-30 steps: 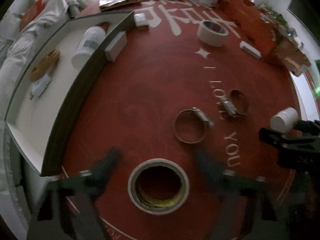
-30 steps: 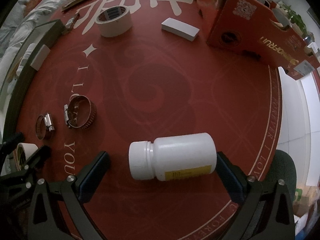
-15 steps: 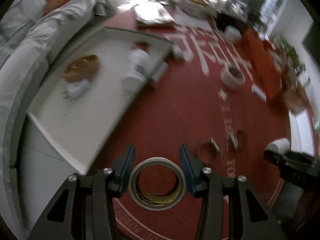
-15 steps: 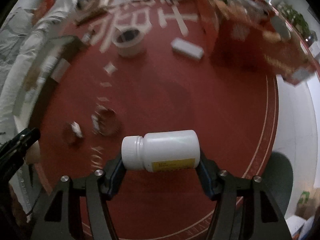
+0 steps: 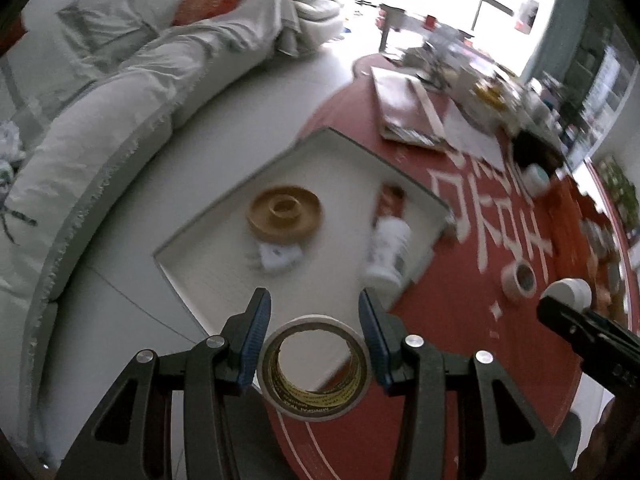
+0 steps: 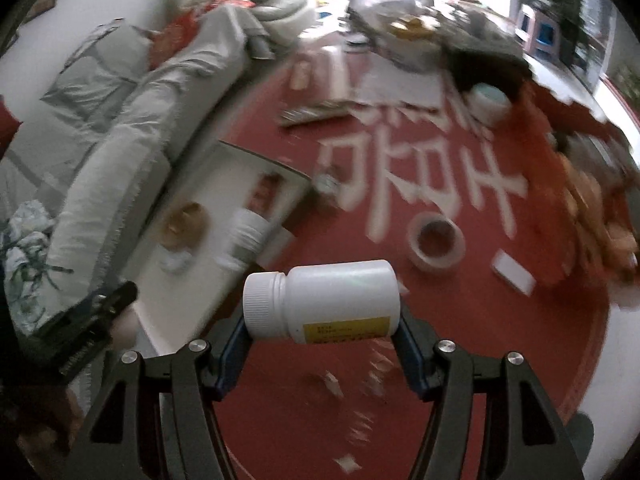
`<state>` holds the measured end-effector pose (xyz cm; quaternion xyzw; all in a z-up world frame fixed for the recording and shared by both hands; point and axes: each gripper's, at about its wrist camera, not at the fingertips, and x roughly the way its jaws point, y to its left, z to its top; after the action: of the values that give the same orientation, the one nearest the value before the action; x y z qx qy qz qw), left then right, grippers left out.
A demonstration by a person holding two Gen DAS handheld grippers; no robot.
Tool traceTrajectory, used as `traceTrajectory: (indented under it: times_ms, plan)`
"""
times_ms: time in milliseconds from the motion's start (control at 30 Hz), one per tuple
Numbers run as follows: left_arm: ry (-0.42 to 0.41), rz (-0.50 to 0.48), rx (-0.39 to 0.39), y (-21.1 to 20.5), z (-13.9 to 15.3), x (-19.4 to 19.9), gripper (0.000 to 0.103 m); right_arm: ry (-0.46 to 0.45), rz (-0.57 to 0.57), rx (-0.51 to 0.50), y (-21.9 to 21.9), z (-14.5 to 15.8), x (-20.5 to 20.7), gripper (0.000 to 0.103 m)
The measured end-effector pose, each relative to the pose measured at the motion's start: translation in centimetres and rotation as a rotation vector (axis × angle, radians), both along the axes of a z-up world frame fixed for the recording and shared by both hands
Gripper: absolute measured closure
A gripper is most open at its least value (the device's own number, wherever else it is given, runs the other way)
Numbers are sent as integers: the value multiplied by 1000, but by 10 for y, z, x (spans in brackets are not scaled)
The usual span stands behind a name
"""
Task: Organize rigid objects
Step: 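Carry the tape roll in left gripper while right gripper carries the bottle to the tray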
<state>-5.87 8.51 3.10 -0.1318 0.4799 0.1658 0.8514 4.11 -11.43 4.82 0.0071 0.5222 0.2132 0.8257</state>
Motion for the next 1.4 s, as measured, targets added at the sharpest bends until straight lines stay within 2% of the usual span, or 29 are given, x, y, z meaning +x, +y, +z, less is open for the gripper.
traceTrajectory:
  times_ms: [233, 400, 533, 1000, 1400]
  plan:
    - [13, 93, 7, 32, -6, 23, 54, 10, 74, 20, 66, 8, 31, 38]
    - [48, 145, 5, 43, -25, 32, 54, 31, 96, -9, 108, -4, 56, 38]
    - [87, 150, -7, 49, -43, 39, 54, 58, 115, -22, 127, -16, 66, 38]
    - [140, 170, -15, 51, -72, 49, 54, 76, 162, -98, 145, -48, 72, 38]
    - [154, 156, -1, 53, -74, 60, 54, 62, 187, -133, 155, -56, 81, 38]
